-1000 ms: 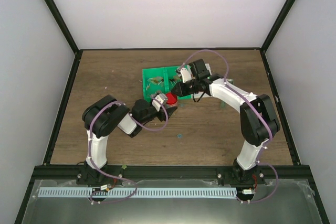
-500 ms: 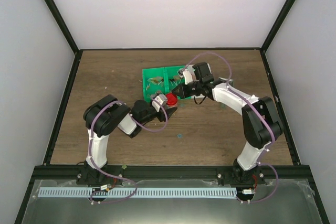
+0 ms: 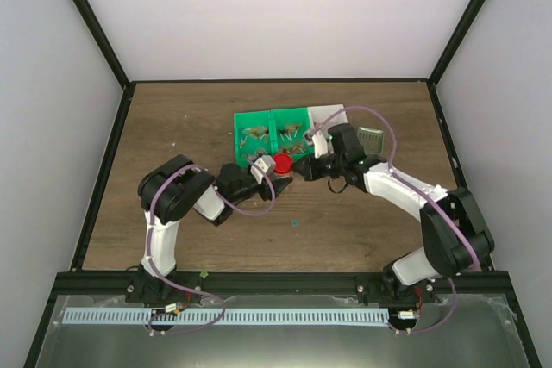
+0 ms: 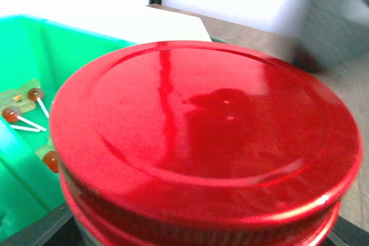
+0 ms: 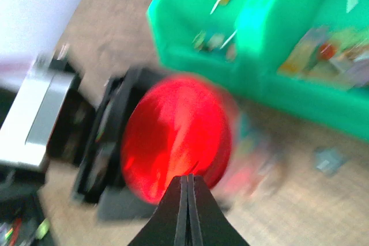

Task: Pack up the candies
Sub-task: Screw the bottle lid onto the packing bottle, then reset both arms

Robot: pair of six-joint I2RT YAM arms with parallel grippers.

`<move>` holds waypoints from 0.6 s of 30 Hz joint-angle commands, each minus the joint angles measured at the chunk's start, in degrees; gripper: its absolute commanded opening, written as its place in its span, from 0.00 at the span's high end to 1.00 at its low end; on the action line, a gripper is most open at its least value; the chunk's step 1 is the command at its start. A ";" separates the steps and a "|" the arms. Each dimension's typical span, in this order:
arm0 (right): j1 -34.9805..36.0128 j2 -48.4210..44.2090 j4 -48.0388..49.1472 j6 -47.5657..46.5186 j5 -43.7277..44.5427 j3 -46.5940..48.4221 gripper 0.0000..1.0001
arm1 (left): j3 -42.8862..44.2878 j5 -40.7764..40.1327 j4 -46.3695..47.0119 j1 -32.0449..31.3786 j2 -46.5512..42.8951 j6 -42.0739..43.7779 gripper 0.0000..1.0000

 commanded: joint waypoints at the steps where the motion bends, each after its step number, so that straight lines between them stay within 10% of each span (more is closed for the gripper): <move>1: 6.59 -1.39 -14.85 2.04 -8.96 -5.54 0.99 | -0.15 -4.89 -19.87 1.14 5.67 -6.97 0.31; 18: -1.83 -4.60 -16.87 0.51 -1.10 0.28 0.99 | -2.85 -5.59 -25.22 0.79 -1.98 1.86 0.22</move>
